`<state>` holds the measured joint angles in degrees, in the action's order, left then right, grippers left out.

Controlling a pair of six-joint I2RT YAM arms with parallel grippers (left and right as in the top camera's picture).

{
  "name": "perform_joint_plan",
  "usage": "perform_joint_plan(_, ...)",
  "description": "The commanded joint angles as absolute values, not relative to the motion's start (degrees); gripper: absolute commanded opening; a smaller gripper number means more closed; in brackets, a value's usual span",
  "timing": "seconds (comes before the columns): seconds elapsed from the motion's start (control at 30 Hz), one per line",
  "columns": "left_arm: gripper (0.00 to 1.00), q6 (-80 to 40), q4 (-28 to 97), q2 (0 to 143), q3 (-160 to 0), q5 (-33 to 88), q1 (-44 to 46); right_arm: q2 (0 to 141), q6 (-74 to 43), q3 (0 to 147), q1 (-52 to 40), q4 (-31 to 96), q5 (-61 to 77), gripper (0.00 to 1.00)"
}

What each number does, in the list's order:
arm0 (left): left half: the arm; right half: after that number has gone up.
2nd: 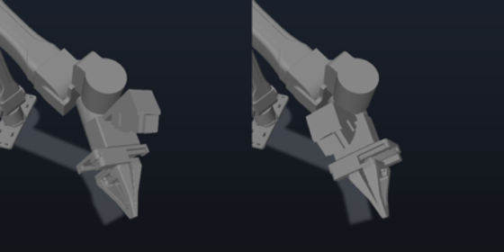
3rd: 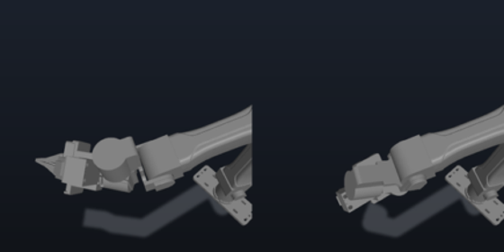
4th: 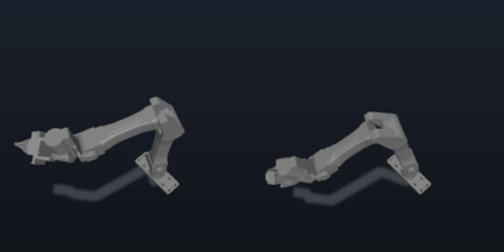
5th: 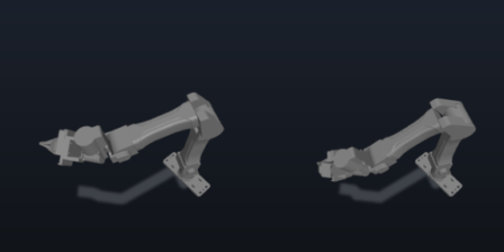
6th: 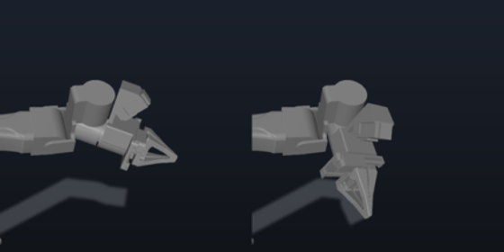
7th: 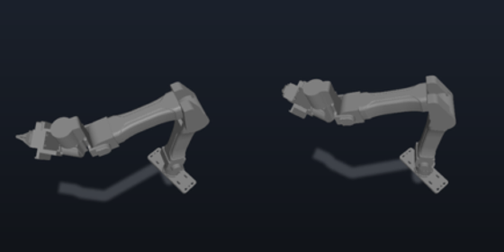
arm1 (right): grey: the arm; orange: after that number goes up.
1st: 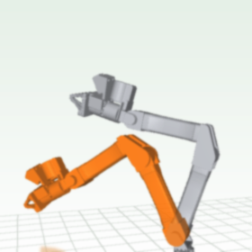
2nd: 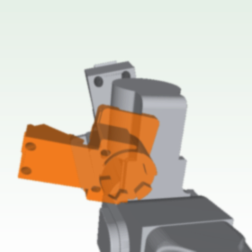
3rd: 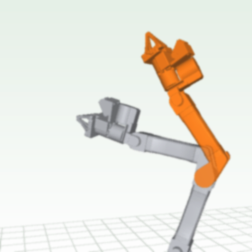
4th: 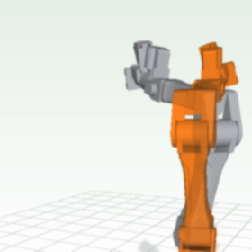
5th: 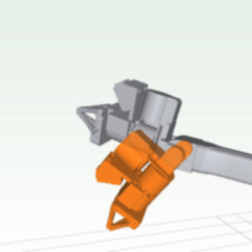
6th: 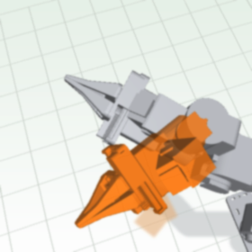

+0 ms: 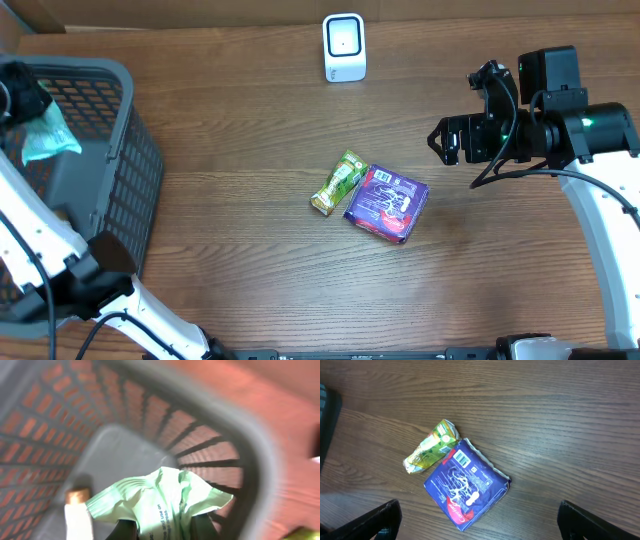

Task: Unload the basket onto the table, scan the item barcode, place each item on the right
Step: 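Grasp the mint-green wrapper with the left gripper and lift, then carry the mint-green wrapper out and set it left of the green pouch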

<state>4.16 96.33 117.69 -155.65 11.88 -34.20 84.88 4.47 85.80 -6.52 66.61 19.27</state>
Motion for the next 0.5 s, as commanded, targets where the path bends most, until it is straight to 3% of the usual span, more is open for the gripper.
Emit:
perform_joint_plan(0.0,0.04,1.7,96.8,114.8,-162.6,22.9,-34.0,84.9,4.3,85.8,-6.9,66.3,19.6,1.00)
perform_joint_plan(0.23,0.04,1.0,96.8,107.6,-162.8,33.5,-31.4,84.9,4.3,85.8,-6.9,66.6,19.6,1.00)
perform_joint_plan(0.47,0.04,1.0,96.8,105.3,-160.9,31.5,-15.8,84.9,4.3,85.8,-6.9,66.6,19.6,1.00)
